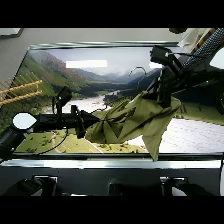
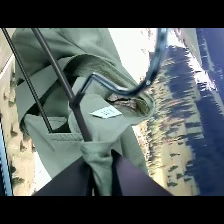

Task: Fold the clothes and pants, and hang the long-sleeved shirts on hangers.

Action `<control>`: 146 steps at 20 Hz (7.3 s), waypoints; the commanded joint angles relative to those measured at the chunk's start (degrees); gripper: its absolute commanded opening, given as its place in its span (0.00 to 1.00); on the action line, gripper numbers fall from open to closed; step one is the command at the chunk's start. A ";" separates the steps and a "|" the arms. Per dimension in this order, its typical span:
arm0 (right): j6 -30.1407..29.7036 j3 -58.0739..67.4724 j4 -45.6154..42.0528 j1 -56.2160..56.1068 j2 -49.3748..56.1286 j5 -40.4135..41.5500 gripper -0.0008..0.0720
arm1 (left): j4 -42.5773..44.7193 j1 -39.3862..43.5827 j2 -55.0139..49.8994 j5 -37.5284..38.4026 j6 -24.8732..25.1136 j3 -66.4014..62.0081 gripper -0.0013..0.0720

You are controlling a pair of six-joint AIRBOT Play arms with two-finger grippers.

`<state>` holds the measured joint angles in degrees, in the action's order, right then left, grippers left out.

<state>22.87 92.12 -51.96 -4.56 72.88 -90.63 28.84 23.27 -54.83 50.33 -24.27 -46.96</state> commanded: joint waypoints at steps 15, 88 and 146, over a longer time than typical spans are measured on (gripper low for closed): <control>0.85 0.04 -7.28 0.02 -7.13 0.55 0.04 | 0.96 -17.55 -0.07 -5.99 -40.85 0.31 0.73; 16.00 0.04 -17.75 0.00 -4.20 5.25 0.04 | 35.95 -2.93 -20.00 -0.37 -59.91 -37.97 0.04; 14.47 0.04 -5.62 -0.04 -10.71 1.62 0.04 | 32.41 -10.47 -9.03 3.41 -22.58 -29.16 1.00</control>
<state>39.99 92.14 -59.53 -4.56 60.75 -88.88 63.70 18.85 -63.13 54.02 -67.29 -75.35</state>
